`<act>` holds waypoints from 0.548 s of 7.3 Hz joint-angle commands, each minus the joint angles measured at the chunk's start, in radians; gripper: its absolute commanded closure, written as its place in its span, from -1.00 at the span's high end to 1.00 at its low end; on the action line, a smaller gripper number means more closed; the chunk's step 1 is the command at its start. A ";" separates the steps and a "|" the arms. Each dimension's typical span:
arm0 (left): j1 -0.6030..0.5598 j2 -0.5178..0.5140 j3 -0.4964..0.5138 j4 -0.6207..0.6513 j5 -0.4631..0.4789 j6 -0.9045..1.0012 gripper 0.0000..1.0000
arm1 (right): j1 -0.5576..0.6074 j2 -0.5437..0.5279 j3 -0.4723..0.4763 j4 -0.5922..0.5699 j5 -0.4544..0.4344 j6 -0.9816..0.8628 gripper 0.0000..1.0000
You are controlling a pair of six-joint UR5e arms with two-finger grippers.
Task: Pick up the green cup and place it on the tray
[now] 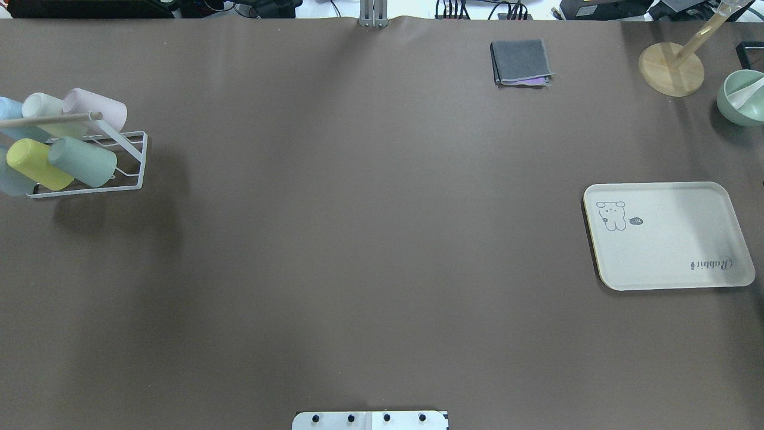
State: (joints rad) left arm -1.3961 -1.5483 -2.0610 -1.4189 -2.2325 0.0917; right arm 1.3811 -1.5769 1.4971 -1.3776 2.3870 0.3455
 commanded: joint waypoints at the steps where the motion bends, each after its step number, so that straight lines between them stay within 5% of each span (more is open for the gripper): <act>1: 0.109 0.001 -0.077 0.080 0.123 0.000 0.97 | -0.030 0.000 -0.015 0.027 0.001 0.026 1.00; 4: 0.253 -0.030 -0.094 0.116 0.302 0.000 0.97 | -0.077 0.002 -0.081 0.133 0.001 0.047 0.98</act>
State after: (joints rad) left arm -1.2086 -1.5552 -2.1493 -1.3209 -2.0126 0.0920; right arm 1.3242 -1.5760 1.4339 -1.2746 2.3904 0.3841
